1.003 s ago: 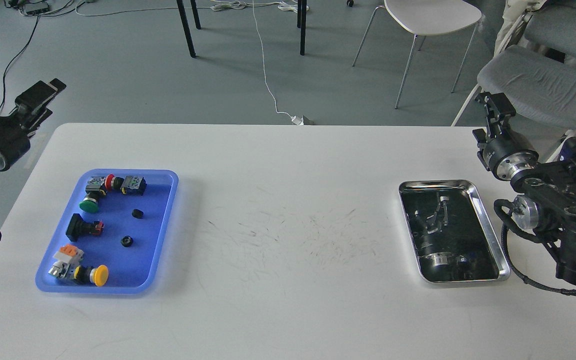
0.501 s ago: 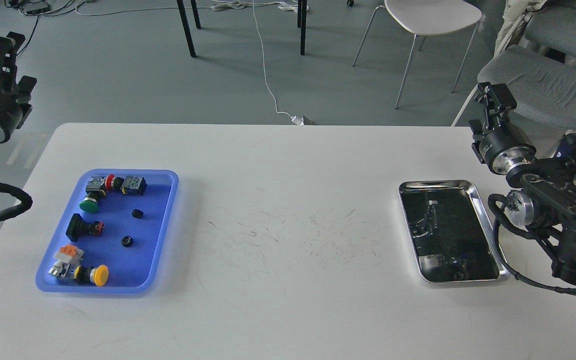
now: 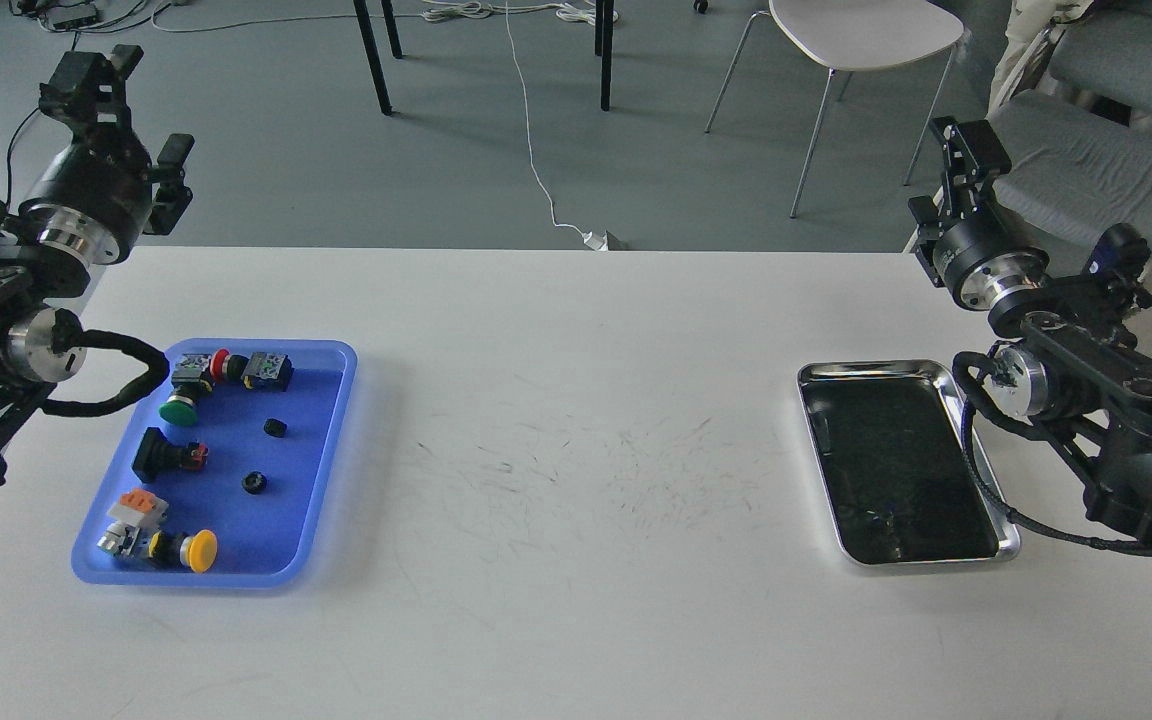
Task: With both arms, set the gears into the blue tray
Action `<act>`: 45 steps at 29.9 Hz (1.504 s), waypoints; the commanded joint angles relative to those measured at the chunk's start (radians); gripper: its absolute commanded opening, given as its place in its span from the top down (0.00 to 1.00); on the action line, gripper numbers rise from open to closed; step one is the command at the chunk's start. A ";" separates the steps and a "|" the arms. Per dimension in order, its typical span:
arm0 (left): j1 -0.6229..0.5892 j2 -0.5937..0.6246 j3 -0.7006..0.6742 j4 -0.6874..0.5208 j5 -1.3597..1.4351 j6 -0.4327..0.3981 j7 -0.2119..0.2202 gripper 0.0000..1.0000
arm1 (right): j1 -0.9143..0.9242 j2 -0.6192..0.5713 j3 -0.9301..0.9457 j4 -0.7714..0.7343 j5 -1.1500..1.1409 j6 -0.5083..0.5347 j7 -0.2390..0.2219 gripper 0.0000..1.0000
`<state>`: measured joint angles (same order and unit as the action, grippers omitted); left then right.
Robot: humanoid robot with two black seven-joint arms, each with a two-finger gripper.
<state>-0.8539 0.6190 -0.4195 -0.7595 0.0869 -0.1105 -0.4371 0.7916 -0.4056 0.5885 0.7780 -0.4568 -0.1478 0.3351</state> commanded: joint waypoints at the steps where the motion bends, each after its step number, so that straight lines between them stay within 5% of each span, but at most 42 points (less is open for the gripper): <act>1: -0.004 -0.064 -0.076 0.006 -0.027 0.002 0.150 0.02 | 0.024 0.007 -0.019 -0.002 0.018 -0.006 -0.002 0.02; 4: -0.007 -0.103 -0.117 0.008 -0.058 0.014 0.248 0.02 | 0.041 0.014 -0.029 0.001 0.044 0.007 -0.004 0.01; 9: -0.010 -0.143 -0.128 0.012 -0.067 0.017 0.297 0.02 | 0.040 0.030 -0.029 0.001 0.398 0.100 -0.011 0.01; 17: -0.008 -0.205 -0.130 0.023 -0.070 0.064 0.293 0.02 | 0.044 0.059 -0.035 -0.005 0.449 0.093 -0.005 0.01; 45: 0.001 -0.157 -0.121 0.012 -0.056 0.019 0.293 0.02 | 0.080 0.080 -0.024 -0.008 0.452 0.091 -0.010 0.01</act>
<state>-0.8531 0.4587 -0.5460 -0.7446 0.0307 -0.0770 -0.1469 0.8718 -0.3250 0.5655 0.7685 -0.0046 -0.0568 0.3252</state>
